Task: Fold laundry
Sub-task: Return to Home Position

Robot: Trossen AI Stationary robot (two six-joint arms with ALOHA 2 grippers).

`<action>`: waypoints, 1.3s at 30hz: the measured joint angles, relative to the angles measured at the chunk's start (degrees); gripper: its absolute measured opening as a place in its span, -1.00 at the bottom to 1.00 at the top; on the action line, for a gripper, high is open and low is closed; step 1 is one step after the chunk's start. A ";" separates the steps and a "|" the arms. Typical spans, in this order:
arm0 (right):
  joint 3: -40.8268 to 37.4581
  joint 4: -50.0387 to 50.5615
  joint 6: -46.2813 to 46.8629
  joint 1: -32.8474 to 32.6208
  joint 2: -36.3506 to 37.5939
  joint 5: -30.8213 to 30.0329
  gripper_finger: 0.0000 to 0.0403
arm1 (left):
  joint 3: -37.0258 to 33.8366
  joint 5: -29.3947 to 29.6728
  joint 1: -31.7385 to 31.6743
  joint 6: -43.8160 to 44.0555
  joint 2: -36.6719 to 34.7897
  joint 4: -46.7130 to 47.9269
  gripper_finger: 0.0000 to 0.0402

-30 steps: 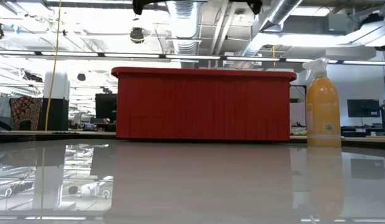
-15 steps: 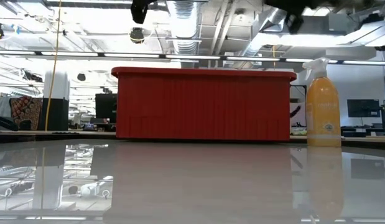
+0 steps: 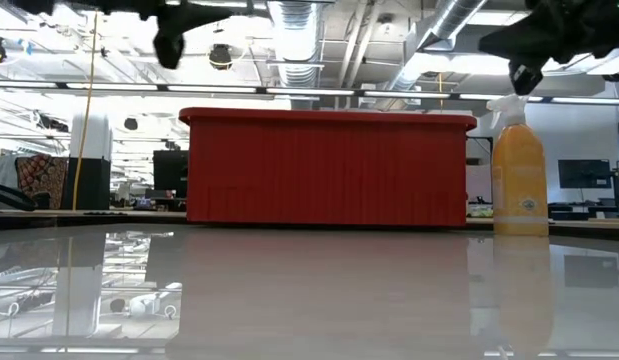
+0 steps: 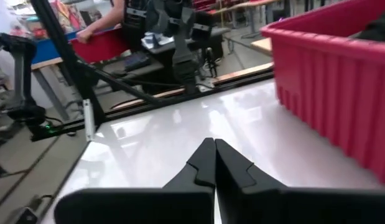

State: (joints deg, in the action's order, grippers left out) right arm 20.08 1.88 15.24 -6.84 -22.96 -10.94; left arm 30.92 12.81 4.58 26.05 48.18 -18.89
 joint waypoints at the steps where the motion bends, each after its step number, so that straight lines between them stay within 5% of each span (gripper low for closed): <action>1: 0.00 1.23 -0.93 0.57 1.19 0.03 -0.91 | -1.78 1.02 0.28 0.02 -2.46 -0.33 -0.44; 5: -0.58 5.73 -1.59 2.49 6.44 0.30 -0.92 | -9.01 0.76 0.31 2.81 -10.46 -0.61 -0.44; 12: -10.37 -2.31 7.04 5.41 12.88 2.04 -0.90 | -16.41 -2.49 0.34 4.39 -17.93 -2.97 -0.44; 23: -18.99 -6.63 14.79 5.54 14.07 4.83 -0.91 | -23.06 -5.19 -3.49 5.19 -29.25 -2.40 -0.44; 39: -18.99 -3.99 9.81 5.55 14.10 9.13 -0.89 | -29.79 -3.45 -3.61 16.80 -48.05 17.28 -0.44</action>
State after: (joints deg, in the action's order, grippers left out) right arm 1.08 -2.11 25.06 -1.30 -8.86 -1.81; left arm 1.13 9.35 0.97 42.85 0.13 -1.61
